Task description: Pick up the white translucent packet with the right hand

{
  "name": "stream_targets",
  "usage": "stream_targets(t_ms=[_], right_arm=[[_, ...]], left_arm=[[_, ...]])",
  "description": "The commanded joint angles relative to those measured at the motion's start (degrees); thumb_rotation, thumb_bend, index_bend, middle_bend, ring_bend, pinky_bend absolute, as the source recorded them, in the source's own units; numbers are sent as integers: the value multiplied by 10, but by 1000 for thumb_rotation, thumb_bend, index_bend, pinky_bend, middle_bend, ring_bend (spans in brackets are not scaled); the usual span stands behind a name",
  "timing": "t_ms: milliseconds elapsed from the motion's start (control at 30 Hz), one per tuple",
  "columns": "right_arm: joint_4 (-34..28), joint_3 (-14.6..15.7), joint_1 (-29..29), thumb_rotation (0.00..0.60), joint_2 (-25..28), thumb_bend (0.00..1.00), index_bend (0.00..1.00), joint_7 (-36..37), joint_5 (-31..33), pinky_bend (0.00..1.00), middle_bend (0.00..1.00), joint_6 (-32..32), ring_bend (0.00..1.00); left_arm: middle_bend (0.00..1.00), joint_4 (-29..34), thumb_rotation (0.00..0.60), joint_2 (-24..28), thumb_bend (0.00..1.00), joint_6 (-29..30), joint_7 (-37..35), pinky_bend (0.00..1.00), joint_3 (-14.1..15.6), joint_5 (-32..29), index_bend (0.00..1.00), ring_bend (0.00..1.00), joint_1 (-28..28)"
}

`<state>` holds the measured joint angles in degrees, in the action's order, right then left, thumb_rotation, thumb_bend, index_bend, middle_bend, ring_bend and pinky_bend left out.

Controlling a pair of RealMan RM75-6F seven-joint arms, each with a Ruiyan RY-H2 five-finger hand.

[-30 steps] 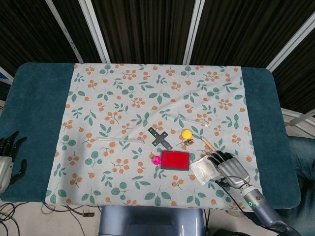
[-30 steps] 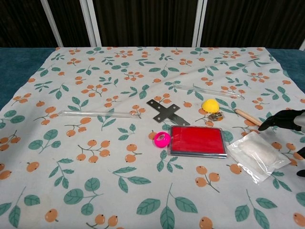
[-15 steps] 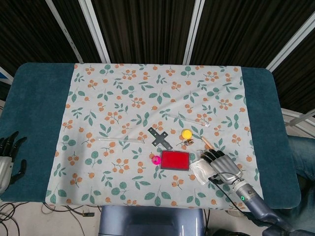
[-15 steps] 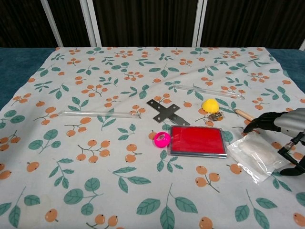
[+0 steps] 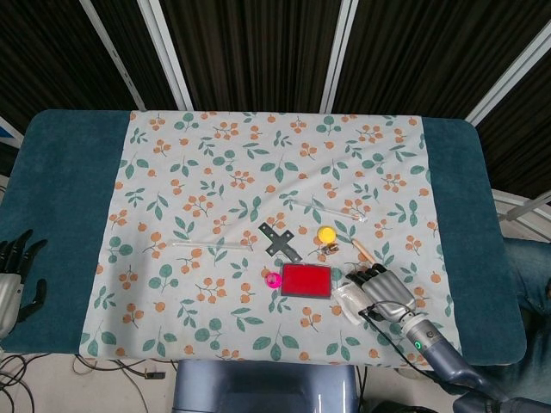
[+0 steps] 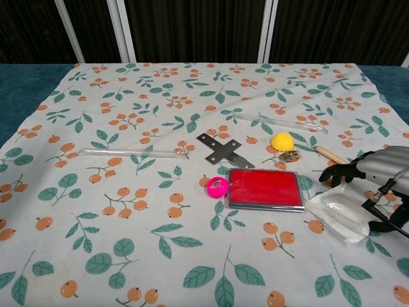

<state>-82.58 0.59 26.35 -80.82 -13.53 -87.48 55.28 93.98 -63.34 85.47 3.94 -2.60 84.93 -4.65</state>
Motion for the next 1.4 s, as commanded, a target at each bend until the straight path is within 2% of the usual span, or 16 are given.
stream_targets(t_ms=[33,267,467,567,700,967,1067,1200,1400], right_arm=[[-2,1,1,600,-1,390,297,-2,2,218,392,-1,366],[-19,1,5,600,6,436,366,1,7,231,448,2,421],[-40,-2,6,600,16,500,479,22,8,286,595,11,521],[-43,-1,7,600,18,532,503,31,8,372,663,13,595],[-29,-3,3,600,5,575,587,58,-2,482,743,35,682],[-12,-15,0,600,-10,611,760,113,-15,565,807,73,753],[-16,-28,2,600,-10,611,763,135,-8,567,804,81,754],[-53,-55,12,600,14,611,763,193,24,567,796,67,753],[-139,-128,32,600,75,618,763,383,116,567,785,8,758]], left_arm=[[0,1,600,0,536,0,0,59,0,0,131,59,0],[0,-1,600,1,536,-1,-3,59,1,0,132,59,0],[0,1,600,2,535,-1,-5,59,1,0,132,59,0],[0,2,600,2,536,-1,-6,59,1,0,134,59,1],[0,3,600,4,536,-1,-8,59,1,0,137,59,1],[0,6,600,5,536,-1,-9,59,0,-2,138,59,1],[0,6,600,6,536,-1,-11,59,1,-2,139,59,1],[0,8,600,6,536,-2,-12,59,0,-2,139,59,1],[0,11,600,7,535,-2,-12,59,0,-2,139,59,1]])
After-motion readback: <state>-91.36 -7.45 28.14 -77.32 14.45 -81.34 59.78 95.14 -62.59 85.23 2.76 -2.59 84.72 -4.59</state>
